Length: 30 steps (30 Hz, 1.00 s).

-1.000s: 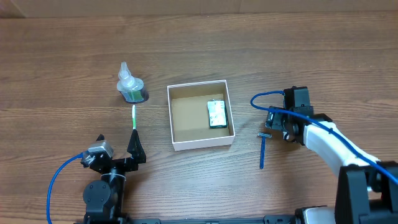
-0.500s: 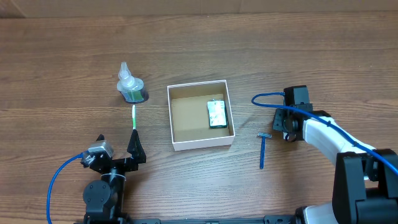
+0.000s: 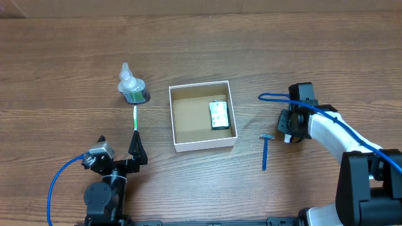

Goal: Pack container
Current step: 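Move the right gripper to the teal toothpaste tube and grasp it, then carry the toothpaste tube into the box and release it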

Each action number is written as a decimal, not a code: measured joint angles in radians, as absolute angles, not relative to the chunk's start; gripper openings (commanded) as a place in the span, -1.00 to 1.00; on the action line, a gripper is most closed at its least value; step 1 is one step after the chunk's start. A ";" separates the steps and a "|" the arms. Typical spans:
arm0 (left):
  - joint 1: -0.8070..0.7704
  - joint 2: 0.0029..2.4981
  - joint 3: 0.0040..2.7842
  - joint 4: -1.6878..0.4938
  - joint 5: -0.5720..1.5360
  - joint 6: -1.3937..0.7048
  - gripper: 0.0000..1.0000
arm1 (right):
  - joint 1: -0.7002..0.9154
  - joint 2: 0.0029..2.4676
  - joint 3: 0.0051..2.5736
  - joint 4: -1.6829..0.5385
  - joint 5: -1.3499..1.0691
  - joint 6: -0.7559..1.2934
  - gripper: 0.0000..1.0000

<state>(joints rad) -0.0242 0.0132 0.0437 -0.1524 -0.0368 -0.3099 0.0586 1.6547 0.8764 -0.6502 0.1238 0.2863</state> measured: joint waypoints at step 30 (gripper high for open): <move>-0.024 0.013 0.044 -0.152 -0.036 -0.310 1.00 | 0.667 1.703 1.423 -0.928 0.012 0.366 -0.53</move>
